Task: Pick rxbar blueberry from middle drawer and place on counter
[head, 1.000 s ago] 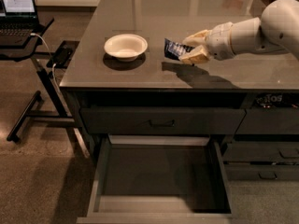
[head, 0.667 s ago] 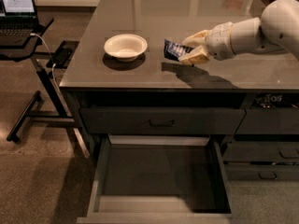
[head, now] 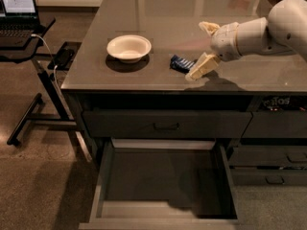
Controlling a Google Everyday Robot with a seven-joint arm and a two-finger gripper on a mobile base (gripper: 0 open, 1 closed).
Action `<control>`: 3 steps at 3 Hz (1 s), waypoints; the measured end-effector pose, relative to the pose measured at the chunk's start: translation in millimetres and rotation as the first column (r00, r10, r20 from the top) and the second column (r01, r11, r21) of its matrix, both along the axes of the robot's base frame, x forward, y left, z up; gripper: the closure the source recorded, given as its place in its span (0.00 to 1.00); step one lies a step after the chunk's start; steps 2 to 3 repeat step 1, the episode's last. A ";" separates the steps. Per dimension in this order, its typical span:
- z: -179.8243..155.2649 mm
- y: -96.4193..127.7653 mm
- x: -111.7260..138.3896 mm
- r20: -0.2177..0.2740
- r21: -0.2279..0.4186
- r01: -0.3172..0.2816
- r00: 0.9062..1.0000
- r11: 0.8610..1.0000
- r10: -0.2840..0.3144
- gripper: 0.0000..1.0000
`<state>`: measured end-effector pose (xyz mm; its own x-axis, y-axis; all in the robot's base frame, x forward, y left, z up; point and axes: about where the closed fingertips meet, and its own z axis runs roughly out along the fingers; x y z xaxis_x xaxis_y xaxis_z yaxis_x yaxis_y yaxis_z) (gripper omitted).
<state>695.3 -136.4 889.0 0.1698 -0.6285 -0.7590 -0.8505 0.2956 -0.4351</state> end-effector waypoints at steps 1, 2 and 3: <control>0.0 0.0 0.0 0.000 0.000 0.000 1.000 1.000 0.000 0.00; 0.0 0.0 0.0 0.000 0.000 0.000 1.000 1.000 0.000 0.00; 0.0 0.0 0.0 0.000 0.000 0.000 1.000 1.000 0.000 0.00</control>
Offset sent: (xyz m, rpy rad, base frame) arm 0.0000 0.0000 0.0000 0.0000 0.0000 0.0000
